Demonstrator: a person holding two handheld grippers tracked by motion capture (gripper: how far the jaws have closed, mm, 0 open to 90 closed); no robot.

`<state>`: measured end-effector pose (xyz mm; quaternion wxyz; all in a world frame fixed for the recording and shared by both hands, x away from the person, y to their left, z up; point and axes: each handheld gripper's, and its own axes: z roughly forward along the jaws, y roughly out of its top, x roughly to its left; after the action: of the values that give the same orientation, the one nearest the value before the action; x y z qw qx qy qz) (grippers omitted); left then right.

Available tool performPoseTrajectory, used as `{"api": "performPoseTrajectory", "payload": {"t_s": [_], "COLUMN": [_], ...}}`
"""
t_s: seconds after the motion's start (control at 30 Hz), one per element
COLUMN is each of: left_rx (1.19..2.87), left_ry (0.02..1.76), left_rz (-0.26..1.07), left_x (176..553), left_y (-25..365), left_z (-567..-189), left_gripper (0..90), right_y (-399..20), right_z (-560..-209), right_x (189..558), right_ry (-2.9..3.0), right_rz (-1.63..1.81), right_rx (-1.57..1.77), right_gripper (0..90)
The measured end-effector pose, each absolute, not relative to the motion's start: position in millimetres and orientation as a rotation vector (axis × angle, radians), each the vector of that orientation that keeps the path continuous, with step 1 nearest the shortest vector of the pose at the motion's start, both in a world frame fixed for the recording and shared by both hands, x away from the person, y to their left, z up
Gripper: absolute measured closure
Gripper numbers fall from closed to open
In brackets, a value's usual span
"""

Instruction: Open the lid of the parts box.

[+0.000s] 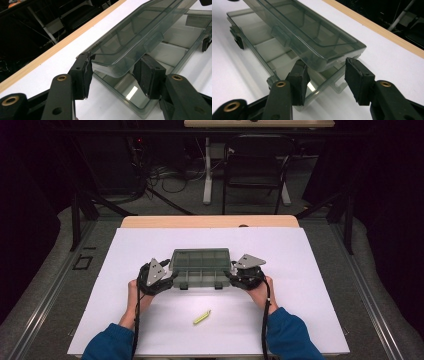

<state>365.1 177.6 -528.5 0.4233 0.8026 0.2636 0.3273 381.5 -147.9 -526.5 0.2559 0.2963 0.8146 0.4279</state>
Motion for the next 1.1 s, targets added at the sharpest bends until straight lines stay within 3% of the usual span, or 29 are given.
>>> {"api": "performPoseTrajectory", "payload": {"t_s": [0.5, 1.1], "left_rx": [2.005, 2.02], "left_ry": [0.622, 0.635], "left_rz": [0.776, 0.674], "left_x": [378, 407], "left_y": [185, 189], "left_z": [-511, -484], "left_gripper": [57.5, 60.7], "right_y": [-147, -146], "right_z": [-509, -488], "right_x": [391, 415], "right_ry": [2.182, 2.181], "right_rz": [1.161, 1.173], "right_rx": [0.771, 0.829], "right_gripper": [60.2, 68.8]}}
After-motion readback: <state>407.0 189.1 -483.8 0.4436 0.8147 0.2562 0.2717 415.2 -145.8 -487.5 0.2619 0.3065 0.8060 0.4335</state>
